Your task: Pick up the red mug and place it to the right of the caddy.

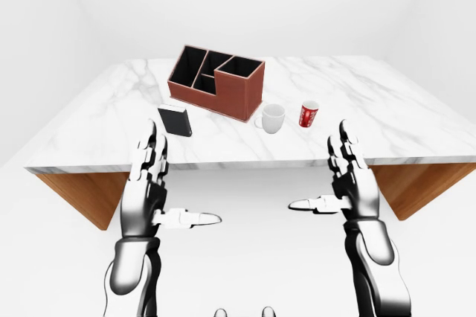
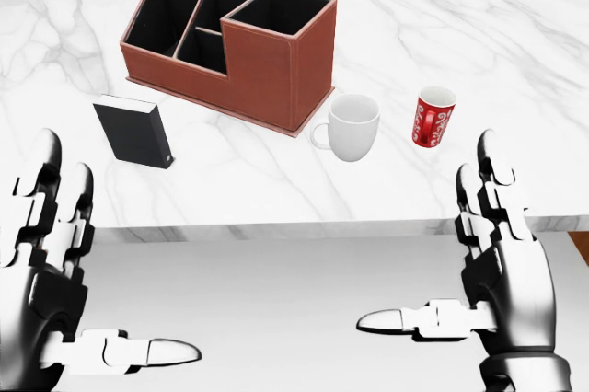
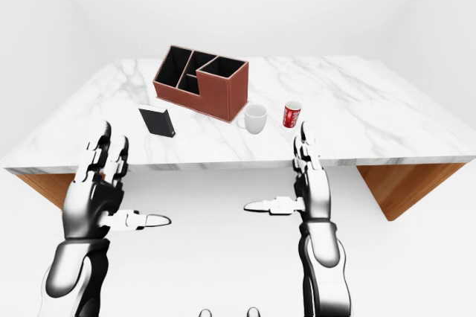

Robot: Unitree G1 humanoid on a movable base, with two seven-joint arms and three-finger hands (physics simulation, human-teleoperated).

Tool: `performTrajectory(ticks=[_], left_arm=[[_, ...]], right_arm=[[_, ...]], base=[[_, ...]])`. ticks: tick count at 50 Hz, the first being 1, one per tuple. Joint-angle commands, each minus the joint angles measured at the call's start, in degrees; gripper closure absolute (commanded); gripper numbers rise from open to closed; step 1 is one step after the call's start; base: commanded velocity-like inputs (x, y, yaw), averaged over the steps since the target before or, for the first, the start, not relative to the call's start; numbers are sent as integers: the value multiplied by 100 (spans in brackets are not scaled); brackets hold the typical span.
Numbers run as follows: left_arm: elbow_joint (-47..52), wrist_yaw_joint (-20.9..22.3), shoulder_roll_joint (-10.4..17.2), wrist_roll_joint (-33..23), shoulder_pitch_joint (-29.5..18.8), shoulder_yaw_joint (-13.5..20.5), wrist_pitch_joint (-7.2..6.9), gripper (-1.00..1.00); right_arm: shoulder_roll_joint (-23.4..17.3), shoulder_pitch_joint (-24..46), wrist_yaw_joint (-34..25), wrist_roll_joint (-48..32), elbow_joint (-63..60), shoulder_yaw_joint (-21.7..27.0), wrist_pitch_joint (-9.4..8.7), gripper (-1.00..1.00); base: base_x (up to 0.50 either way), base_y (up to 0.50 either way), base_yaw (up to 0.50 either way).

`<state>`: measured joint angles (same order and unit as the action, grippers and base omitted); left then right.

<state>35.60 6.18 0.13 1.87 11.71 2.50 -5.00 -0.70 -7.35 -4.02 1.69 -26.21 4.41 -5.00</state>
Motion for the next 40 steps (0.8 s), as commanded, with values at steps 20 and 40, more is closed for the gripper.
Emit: performTrajectory(ticks=[20, 40], left_arm=[[1007, 152, -85, 22, 330, 113, 0, -100], [1010, 146, -86, 7, 309, 124, 0, -100]], right_arm=[[113, -467, -32, -234, -1591, -115, 0, -100], [123, -417, -58, 4, -1488, -6, 0, -100]], base=[[0, 0, 0], [15, 0, 0]])
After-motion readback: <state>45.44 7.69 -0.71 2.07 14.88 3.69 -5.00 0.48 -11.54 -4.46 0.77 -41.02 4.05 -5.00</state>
